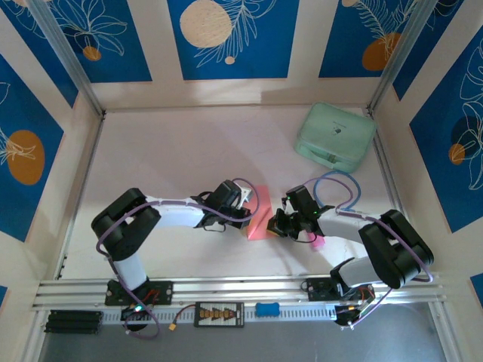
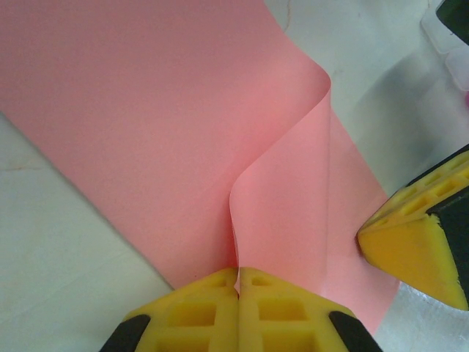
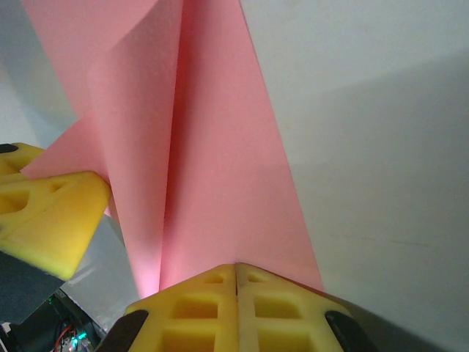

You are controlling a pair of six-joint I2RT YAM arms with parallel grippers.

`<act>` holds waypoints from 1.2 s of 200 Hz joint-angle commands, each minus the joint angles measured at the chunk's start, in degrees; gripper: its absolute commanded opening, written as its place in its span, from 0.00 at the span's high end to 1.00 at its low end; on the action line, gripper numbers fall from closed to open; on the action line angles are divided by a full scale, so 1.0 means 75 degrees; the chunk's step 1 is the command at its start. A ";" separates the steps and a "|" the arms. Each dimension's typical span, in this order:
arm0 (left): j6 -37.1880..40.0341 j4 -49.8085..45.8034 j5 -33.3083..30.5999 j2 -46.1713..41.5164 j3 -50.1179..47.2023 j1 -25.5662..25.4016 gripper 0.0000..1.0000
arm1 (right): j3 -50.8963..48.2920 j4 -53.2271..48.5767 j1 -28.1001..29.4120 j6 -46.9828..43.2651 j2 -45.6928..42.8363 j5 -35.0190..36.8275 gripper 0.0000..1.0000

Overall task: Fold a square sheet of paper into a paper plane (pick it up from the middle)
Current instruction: Fold the triangle a second time at the center of the table.

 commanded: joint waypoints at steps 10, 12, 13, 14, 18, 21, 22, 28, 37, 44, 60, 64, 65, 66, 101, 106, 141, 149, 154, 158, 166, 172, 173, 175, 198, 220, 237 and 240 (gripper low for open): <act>0.0225 -0.0010 0.0051 0.0013 0.0138 0.0079 1.00 | -0.0072 -0.0627 -0.0039 -0.0097 0.0020 0.0254 1.00; 0.0225 -0.0007 0.0062 0.0018 0.0138 0.0084 1.00 | -0.0076 -0.0620 -0.0036 -0.0097 0.0022 0.0256 1.00; 0.0231 -0.0006 0.0066 0.0019 0.0149 0.0081 1.00 | -0.0077 -0.0624 -0.0038 -0.0097 0.0022 0.0261 1.00; 0.0234 -0.0006 0.0067 0.0019 0.0155 0.0074 1.00 | -0.0077 -0.0627 -0.0038 -0.0097 0.0016 0.0257 1.00; 0.0236 -0.0025 0.0080 0.0036 0.0170 0.0085 1.00 | -0.0077 -0.0629 -0.0041 -0.0097 0.0018 0.0258 1.00; 0.0242 -0.0026 0.0081 0.0042 0.0181 0.0085 1.00 | -0.0076 -0.0629 -0.0039 -0.0097 0.0016 0.0254 1.00; 0.0245 -0.0033 0.0081 0.0054 0.0189 0.0082 1.00 | -0.0077 -0.0623 -0.0039 -0.0103 0.0013 0.0254 1.00; 0.0248 -0.0052 0.0092 0.0073 0.0207 0.0081 1.00 | -0.0077 -0.0629 -0.0039 -0.0099 0.0022 0.0254 1.00; 0.0242 -0.0084 0.0084 0.0095 0.0226 0.0080 1.00 | -0.0077 -0.0629 -0.0039 -0.0098 0.0024 0.0252 1.00; 0.0257 -0.0108 0.0059 0.0106 0.0227 0.0084 1.00 | -0.0074 -0.0620 -0.0038 -0.0097 0.0027 0.0253 1.00; 0.0283 -0.0121 0.0034 0.0102 0.0220 0.0084 1.00 | -0.0077 -0.0619 -0.0039 -0.0109 0.0037 0.0252 1.00; 0.0301 -0.0123 0.0030 0.0096 0.0223 0.0077 1.00 | -0.0068 -0.0615 -0.0036 -0.0109 0.0036 0.0247 1.00; 0.0298 -0.0123 0.0032 0.0093 0.0221 0.0078 0.99 | -0.0067 -0.0610 -0.0038 -0.0109 0.0035 0.0244 1.00; 0.0297 -0.0123 0.0039 0.0097 0.0220 0.0078 0.99 | -0.0066 -0.0614 -0.0038 -0.0109 0.0034 0.0243 1.00; 0.0375 -0.0106 0.0139 0.0110 0.0295 0.0080 0.99 | -0.0076 -0.0592 -0.0036 -0.0100 0.0062 0.0242 1.00; 0.0382 -0.0121 0.0129 0.0113 0.0306 0.0078 0.99 | -0.0076 -0.0593 -0.0033 -0.0105 0.0069 0.0242 1.00; 0.0419 -0.0261 0.0023 0.0137 0.0360 0.0078 1.00 | -0.0071 -0.0610 -0.0038 -0.0109 0.0067 0.0242 1.00; 0.0426 -0.0287 0.0006 0.0138 0.0352 0.0079 0.99 | -0.0067 -0.0617 -0.0039 -0.0111 0.0066 0.0235 1.00; 0.0418 -0.0293 -0.0007 0.0126 0.0337 0.0073 0.99 | -0.0061 -0.0615 -0.0039 -0.0109 0.0063 0.0241 1.00; 0.0423 -0.0298 -0.0012 0.0122 0.0327 0.0078 1.00 | -0.0063 -0.0609 -0.0039 -0.0115 0.0068 0.0239 1.00; 0.0406 -0.0298 -0.0046 0.0103 0.0287 0.0084 0.99 | -0.0057 -0.0613 -0.0039 -0.0109 0.0079 0.0242 1.00; 0.0406 -0.0299 -0.0065 0.0092 0.0268 0.0078 1.00 | -0.0052 -0.0610 -0.0039 -0.0114 0.0071 0.0231 1.00; 0.0403 -0.0299 -0.0068 0.0085 0.0267 0.0078 1.00 | -0.0053 -0.0620 -0.0033 -0.0117 0.0076 0.0230 1.00; 0.0401 -0.0305 -0.0079 0.0080 0.0258 0.0078 0.99 | -0.0048 -0.0612 -0.0035 -0.0117 0.0077 0.0230 1.00; 0.0391 -0.0331 -0.0141 0.0025 0.0208 0.0079 1.00 | -0.0039 -0.0640 -0.0039 -0.0122 0.0071 0.0236 1.00; 0.0395 -0.0354 -0.0120 0.0063 0.0257 0.0080 1.00 | -0.0042 -0.0646 -0.0039 -0.0122 0.0049 0.0241 1.00; 0.0389 -0.0381 -0.0101 0.0102 0.0302 0.0079 1.00 | -0.0052 -0.0651 -0.0039 -0.0122 0.0036 0.0242 1.00; 0.0389 -0.0387 -0.0104 0.0113 0.0308 0.0081 1.00 | -0.0045 -0.0646 -0.0042 -0.0112 0.0040 0.0242 1.00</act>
